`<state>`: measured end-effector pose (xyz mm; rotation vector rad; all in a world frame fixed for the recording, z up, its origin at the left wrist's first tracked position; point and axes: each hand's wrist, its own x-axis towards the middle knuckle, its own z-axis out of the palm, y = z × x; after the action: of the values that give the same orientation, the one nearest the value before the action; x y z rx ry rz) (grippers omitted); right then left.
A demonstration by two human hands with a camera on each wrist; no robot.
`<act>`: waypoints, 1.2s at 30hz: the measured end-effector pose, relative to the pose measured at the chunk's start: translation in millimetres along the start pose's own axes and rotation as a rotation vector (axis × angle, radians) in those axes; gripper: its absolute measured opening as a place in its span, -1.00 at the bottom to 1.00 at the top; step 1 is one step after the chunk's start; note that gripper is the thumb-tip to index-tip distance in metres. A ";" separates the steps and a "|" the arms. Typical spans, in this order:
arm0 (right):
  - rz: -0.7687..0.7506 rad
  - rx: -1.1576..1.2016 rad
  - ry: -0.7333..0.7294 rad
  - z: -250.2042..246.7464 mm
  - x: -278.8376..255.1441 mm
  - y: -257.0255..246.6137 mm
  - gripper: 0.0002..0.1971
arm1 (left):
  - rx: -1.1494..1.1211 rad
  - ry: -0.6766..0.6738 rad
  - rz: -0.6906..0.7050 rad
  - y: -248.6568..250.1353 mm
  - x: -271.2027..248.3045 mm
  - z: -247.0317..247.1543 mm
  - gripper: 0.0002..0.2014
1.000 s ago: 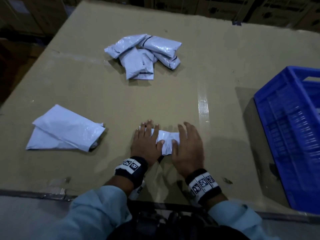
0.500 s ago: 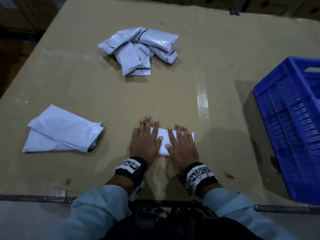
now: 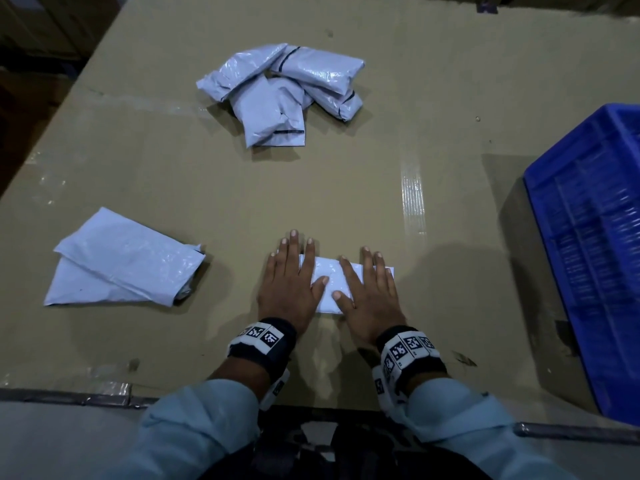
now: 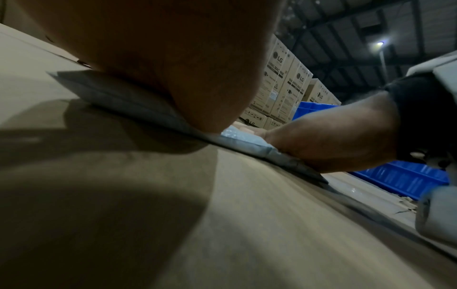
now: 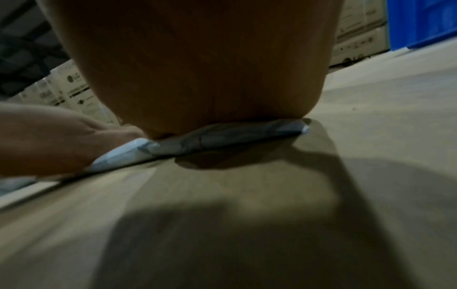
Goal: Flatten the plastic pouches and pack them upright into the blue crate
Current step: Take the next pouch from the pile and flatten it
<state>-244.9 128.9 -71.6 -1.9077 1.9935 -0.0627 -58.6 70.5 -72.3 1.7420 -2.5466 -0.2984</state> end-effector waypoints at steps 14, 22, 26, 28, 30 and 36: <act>0.114 -0.151 0.089 -9.8 -10.1 -9.6 -0.10 | 0.175 0.005 0.291 0.0 3.7 -12.7 -0.33; 0.002 -0.025 0.089 8.8 -23.8 -8.4 -0.24 | 0.058 -0.160 0.276 -21.2 -6.0 -17.0 -0.34; 0.049 -0.015 0.072 5.1 -23.5 -10.1 -0.19 | 0.008 -0.197 0.165 -27.9 -6.2 -16.3 -0.25; 0.097 -0.002 0.046 3.7 -24.3 -10.9 -0.17 | -0.011 -0.208 0.090 -33.9 -9.2 -15.7 -0.19; 0.155 0.002 0.044 -0.2 -26.2 -9.0 -0.17 | 0.004 -0.189 0.020 -39.8 -13.4 -17.8 -0.14; 0.277 -0.099 0.031 -7.7 -40.9 2.7 0.04 | 0.081 -0.159 -0.081 -43.0 -23.3 -22.3 -0.01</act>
<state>-249.5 167.1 -55.5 -1.6767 2.3000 0.0825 -7.4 74.0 -56.6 1.9282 -2.6341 -0.3554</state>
